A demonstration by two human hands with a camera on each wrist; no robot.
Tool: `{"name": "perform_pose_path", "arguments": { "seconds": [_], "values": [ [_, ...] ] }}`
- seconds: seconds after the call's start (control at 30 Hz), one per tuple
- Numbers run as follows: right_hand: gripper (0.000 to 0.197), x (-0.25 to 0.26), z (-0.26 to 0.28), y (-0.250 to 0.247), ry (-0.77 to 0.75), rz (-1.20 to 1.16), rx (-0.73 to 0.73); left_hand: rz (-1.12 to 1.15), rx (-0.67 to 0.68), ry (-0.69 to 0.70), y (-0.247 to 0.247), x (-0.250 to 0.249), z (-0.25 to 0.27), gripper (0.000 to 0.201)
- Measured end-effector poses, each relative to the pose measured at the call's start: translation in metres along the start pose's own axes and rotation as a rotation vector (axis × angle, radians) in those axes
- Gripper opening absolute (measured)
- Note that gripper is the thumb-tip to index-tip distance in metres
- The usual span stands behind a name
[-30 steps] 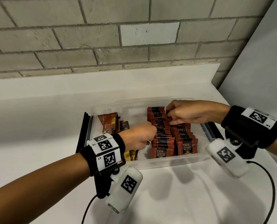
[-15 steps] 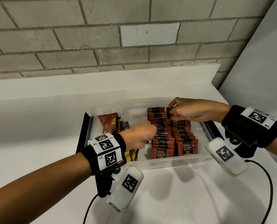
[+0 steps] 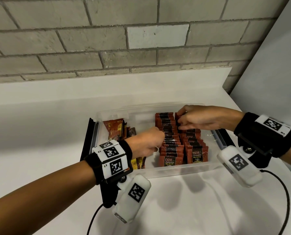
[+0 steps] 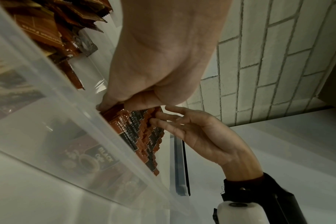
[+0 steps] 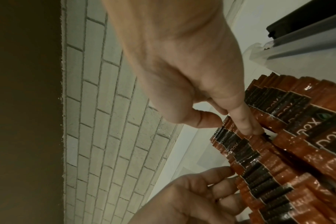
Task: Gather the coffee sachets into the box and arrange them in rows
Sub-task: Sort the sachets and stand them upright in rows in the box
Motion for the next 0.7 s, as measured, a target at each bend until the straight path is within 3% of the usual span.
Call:
{"name": "perform_pose_path", "arguments": {
  "seconds": [0.23,0.4,0.7],
  "values": [
    [0.042,0.002,0.005,-0.001,-0.001,-0.035,-0.01,-0.01,-0.058,-0.018,-0.003,-0.001,0.003,0.035],
    [0.046,0.0,0.003,0.004,0.004,-0.005,-0.007,-0.004,-0.012,-0.051,0.0,-0.001,0.008,0.037],
    [0.028,0.001,0.004,0.003,-0.001,-0.039,0.015,-0.041,0.003,-0.051,0.002,-0.005,0.014,0.036]
  ]
}}
Point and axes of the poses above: each hand's wrist, its own z-axis away from the middle knuckle, its own y-axis out of the palm, x = y × z, the point moved 2 cm from there along -z, towards the middle knuckle, and after that the axes turned 2 degrees about y, right-handed, at the moved point
